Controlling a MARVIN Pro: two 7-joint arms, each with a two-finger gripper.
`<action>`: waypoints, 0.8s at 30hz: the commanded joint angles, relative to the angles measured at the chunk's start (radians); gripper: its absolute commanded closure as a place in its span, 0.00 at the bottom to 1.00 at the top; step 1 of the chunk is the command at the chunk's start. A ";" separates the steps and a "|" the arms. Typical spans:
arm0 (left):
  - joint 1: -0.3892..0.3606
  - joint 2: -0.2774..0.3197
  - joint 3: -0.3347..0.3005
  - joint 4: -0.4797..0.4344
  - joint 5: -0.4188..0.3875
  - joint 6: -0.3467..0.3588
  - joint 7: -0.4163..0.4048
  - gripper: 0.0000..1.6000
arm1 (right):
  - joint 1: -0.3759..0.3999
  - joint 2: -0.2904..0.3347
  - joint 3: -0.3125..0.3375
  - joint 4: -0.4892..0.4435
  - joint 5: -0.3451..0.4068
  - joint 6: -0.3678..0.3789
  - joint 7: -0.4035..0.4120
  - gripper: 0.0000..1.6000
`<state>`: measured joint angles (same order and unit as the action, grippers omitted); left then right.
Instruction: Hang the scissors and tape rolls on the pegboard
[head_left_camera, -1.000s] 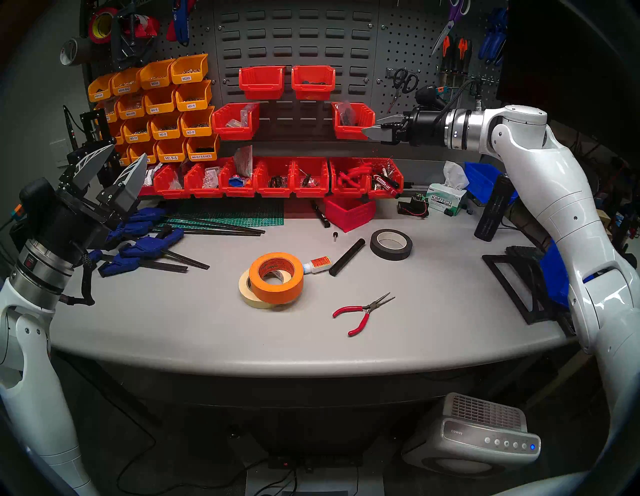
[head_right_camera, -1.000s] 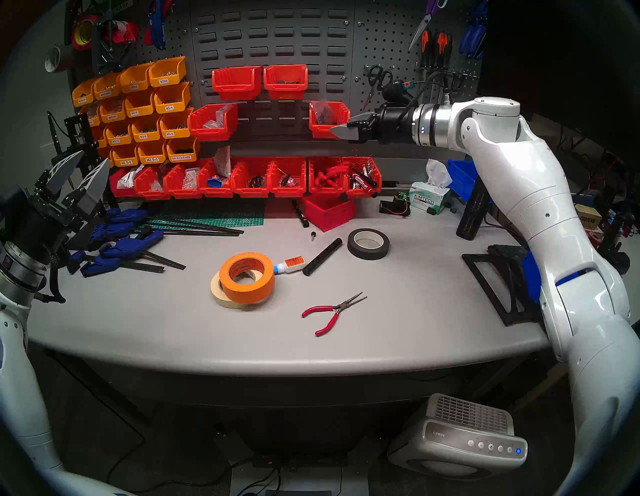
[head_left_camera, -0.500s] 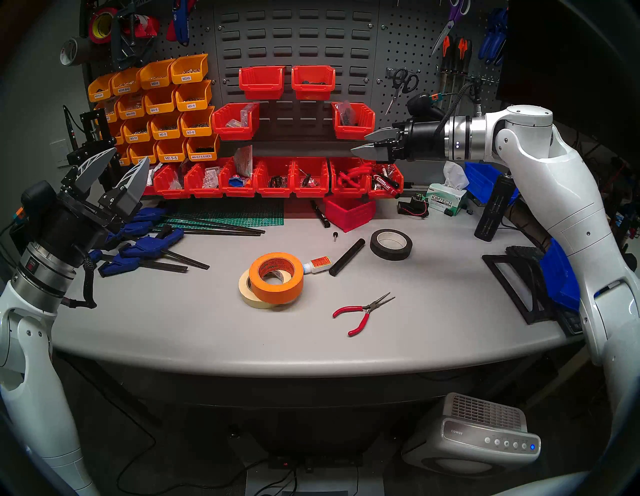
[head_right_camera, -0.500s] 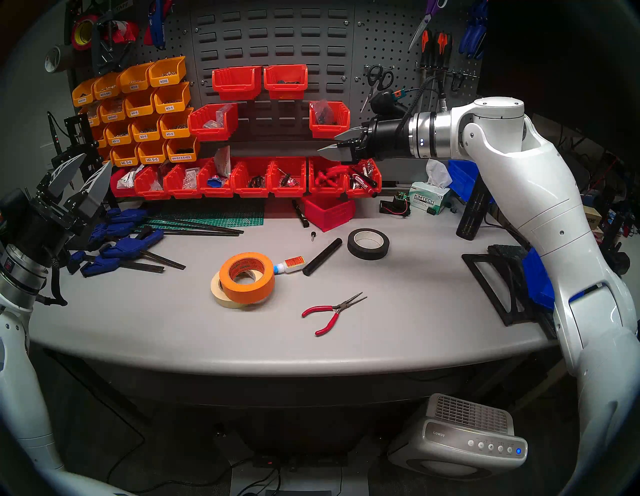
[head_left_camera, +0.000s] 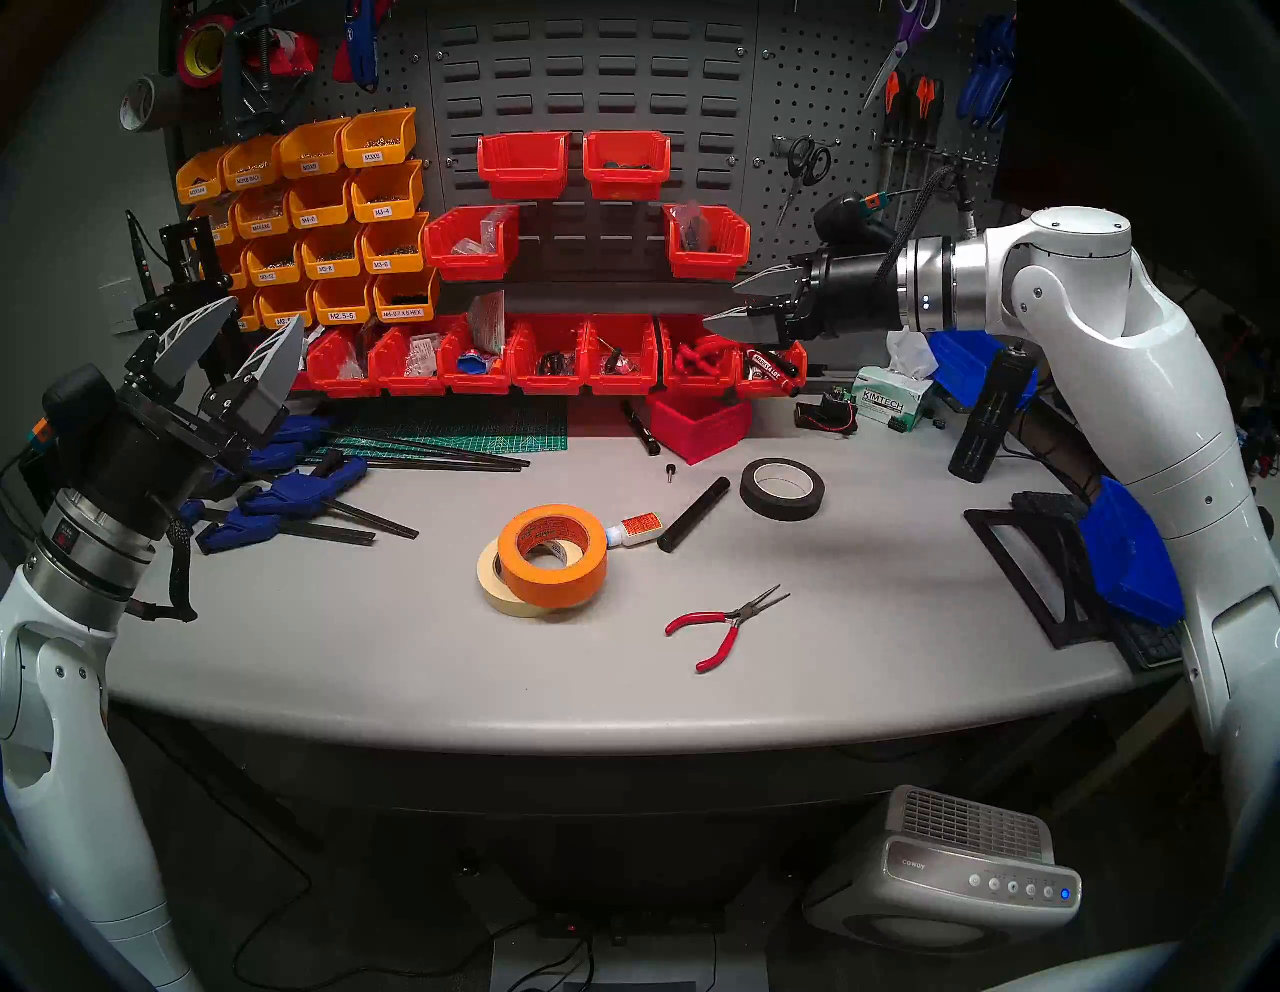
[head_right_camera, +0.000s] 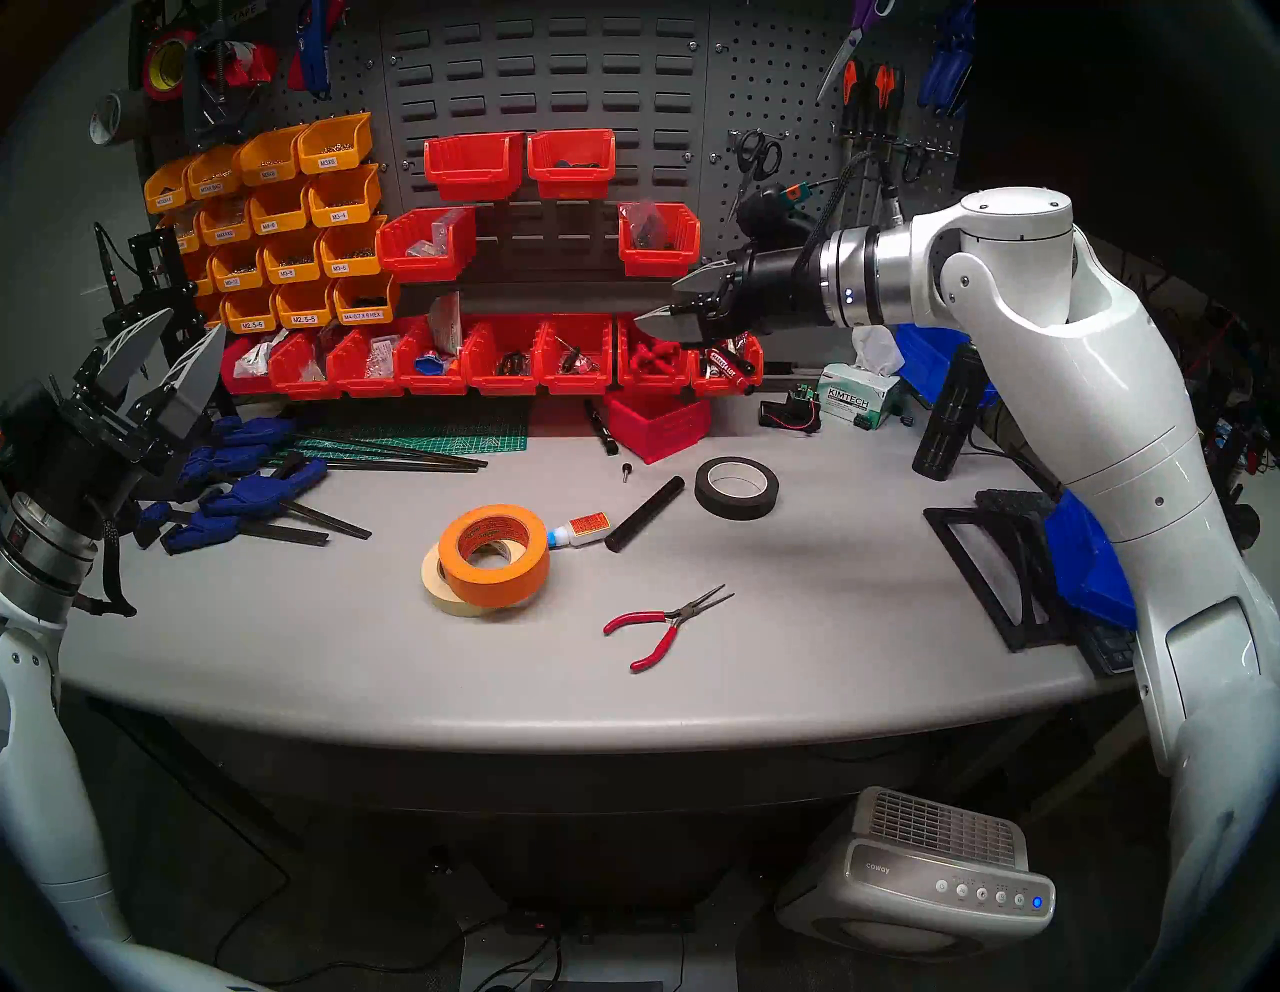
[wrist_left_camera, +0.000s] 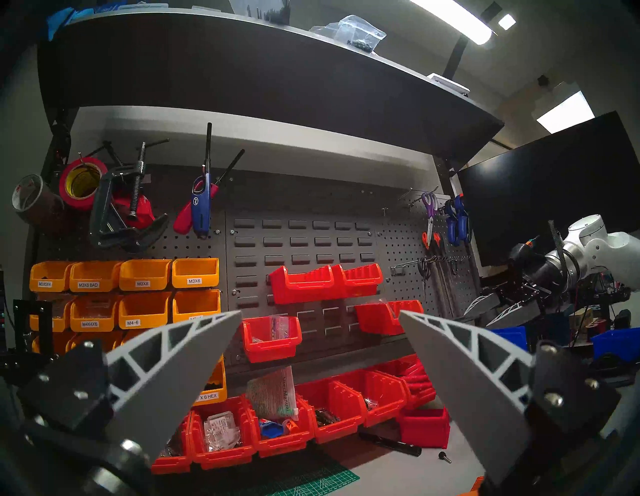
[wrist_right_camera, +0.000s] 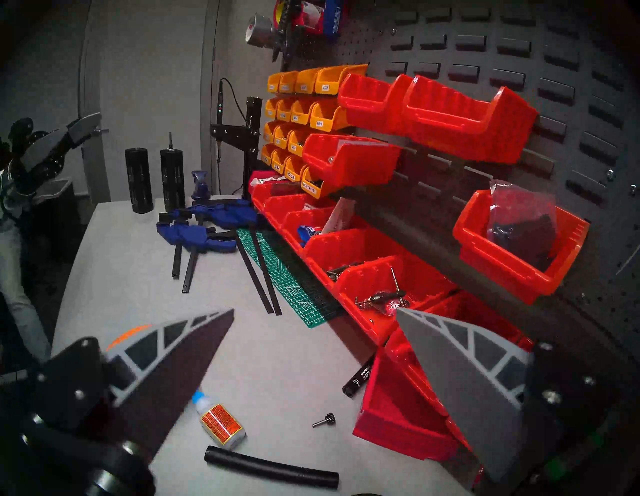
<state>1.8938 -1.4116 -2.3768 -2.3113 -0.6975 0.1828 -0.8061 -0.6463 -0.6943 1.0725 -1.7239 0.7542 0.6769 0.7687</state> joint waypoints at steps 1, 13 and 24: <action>0.004 -0.004 -0.017 -0.008 -0.004 -0.003 -0.002 0.00 | -0.049 0.064 0.054 -0.104 0.006 -0.009 -0.043 0.00; 0.011 -0.017 -0.016 -0.014 -0.006 -0.003 -0.017 0.00 | -0.191 0.180 0.112 -0.274 0.000 -0.002 -0.144 0.00; 0.015 -0.027 -0.021 -0.019 -0.005 -0.004 -0.035 0.00 | -0.303 0.251 0.181 -0.360 0.017 -0.003 -0.254 0.00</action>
<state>1.9110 -1.4399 -2.3901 -2.3076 -0.6969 0.1828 -0.8367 -0.8891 -0.5103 1.1796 -2.0243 0.7638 0.6781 0.5899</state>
